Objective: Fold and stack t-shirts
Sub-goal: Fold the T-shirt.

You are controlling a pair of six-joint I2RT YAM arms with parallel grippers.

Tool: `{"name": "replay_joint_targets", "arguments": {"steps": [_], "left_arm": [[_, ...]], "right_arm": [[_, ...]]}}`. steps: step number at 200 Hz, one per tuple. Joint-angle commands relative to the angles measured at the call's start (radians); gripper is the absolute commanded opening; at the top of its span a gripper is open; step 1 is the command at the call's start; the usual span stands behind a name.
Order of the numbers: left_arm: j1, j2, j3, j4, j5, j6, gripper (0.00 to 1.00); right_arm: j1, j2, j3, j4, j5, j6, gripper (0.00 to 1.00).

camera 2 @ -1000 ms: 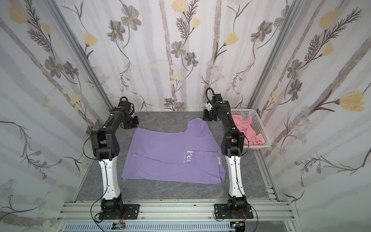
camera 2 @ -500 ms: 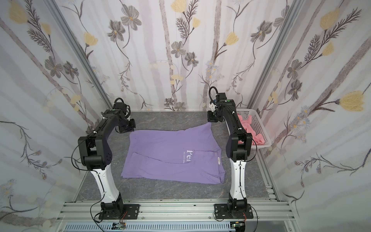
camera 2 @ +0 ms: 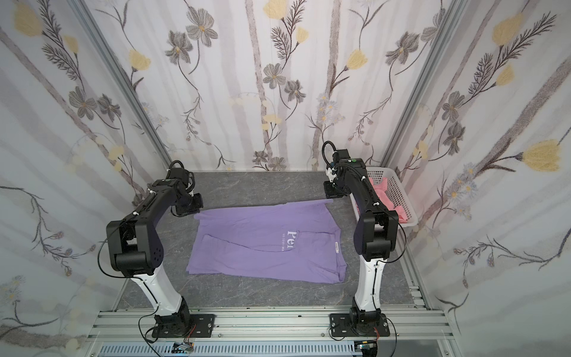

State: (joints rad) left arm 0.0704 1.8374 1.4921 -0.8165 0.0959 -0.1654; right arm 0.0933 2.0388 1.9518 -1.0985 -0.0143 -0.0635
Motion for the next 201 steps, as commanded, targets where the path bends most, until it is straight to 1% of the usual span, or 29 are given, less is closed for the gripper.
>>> {"name": "replay_joint_targets", "arguments": {"steps": [1, 25, 74, 135, 160, 177, 186, 201], "left_arm": [[0.008, -0.025, -0.032, 0.010, -0.033, 0.001, 0.00], [0.008, -0.050, -0.111, 0.031, -0.030, -0.006, 0.00], [0.008, -0.071, -0.201, 0.054, -0.031, -0.009, 0.00], [0.009, -0.050, -0.215, 0.070, -0.050, 0.007, 0.00], [0.010, 0.006, -0.152, 0.058, -0.045, 0.006, 0.00], [0.010, 0.075, -0.047, 0.023, -0.018, -0.008, 0.00], [0.009, 0.109, 0.038, 0.008, 0.003, -0.020, 0.00], [0.008, 0.143, 0.129, 0.026, 0.044, -0.044, 0.00]], "right_arm": [[-0.001, -0.028, -0.049, 0.000, 0.098, -0.030, 0.00], [-0.001, -0.039, -0.090, 0.006, 0.112, -0.026, 0.00], [0.000, -0.045, -0.148, 0.010, 0.138, -0.019, 0.00], [0.022, -0.051, -0.242, 0.021, 0.148, 0.001, 0.00], [0.036, -0.033, -0.221, 0.027, 0.133, 0.005, 0.00], [0.040, 0.002, -0.162, 0.027, 0.118, 0.004, 0.00], [0.040, 0.022, -0.122, 0.025, 0.118, 0.004, 0.00], [0.040, 0.060, -0.046, 0.025, 0.120, 0.008, 0.00]]}}
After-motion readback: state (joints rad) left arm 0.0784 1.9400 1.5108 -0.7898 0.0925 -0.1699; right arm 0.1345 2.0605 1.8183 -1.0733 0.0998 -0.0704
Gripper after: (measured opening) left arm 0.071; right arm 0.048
